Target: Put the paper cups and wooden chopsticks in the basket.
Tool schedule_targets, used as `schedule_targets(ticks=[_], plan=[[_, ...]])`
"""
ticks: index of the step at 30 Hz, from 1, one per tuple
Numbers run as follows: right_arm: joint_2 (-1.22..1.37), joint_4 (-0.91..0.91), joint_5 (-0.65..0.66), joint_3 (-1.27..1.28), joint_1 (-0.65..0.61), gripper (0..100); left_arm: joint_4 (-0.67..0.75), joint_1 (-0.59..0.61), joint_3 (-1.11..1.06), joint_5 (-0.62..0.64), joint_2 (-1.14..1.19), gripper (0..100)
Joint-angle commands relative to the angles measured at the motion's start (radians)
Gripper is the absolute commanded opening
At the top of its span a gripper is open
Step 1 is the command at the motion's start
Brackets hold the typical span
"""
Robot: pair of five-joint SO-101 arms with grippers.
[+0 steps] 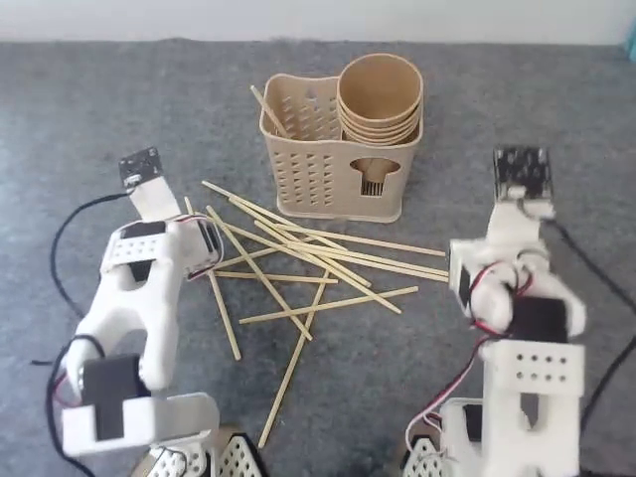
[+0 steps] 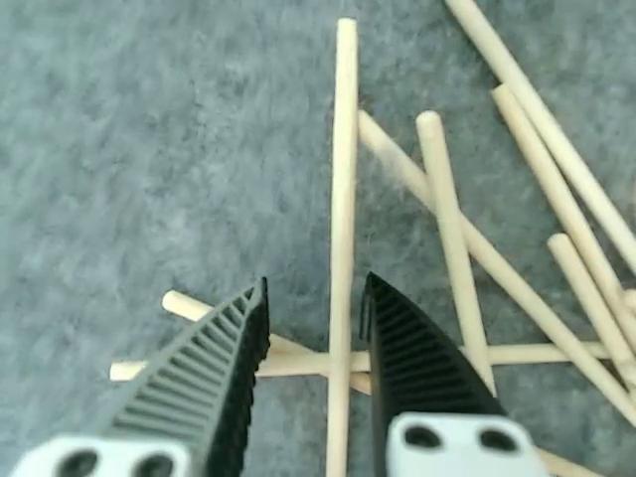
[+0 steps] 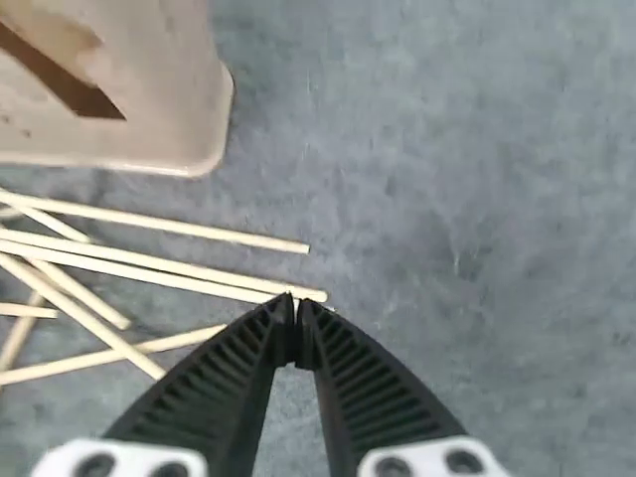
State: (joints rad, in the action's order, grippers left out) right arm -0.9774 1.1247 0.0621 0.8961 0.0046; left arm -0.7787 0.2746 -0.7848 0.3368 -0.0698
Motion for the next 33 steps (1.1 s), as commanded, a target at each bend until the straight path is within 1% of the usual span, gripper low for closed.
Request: schedule_targets(ticks=[1, 3, 5, 9, 10, 16, 22, 25, 29, 33], plan=[[-0.122, -0.236, -0.011, 0.338, -0.002, 0.9, -0.009, -0.006, 0.059, 0.011, 0.005, 14], [-0.171, -0.289, 0.021, 0.396, 0.008, 0.9, -0.008, -0.008, 0.061, 0.011, 0.006, 14], [-0.22, -0.265, 0.031, 0.402, 0.022, 0.9, -0.008, -0.009, 0.071, 0.011, 0.014, 13], [-0.306, -0.239, 0.023, 0.439, 0.001, 0.9, -0.003, -0.035, 0.07, 0.009, 0.015, 2], [-0.326, -0.237, 0.025, 0.448, -0.002, 0.9, -0.003, -0.041, 0.068, 0.009, 0.015, 1], [-0.438, -0.234, 0.025, 0.5, -0.001, 0.9, -0.003, -0.043, 0.068, 0.009, 0.015, 1], [-0.496, -0.234, 0.025, 0.531, -0.004, 0.9, -0.011, -0.04, 0.074, 0.009, 0.002, 1], [-0.506, -0.234, 0.025, 0.537, -0.004, 0.9, -0.078, -0.02, 0.125, 0.005, -0.038, 1], [-0.503, -0.234, 0.025, 0.537, -0.004, 0.9, -0.181, 0.009, 0.211, 0.005, -0.161, 1], [-0.506, -0.234, 0.025, 0.549, -0.002, 0.9, -0.253, -0.015, 0.305, 0.003, -0.313, 1]])
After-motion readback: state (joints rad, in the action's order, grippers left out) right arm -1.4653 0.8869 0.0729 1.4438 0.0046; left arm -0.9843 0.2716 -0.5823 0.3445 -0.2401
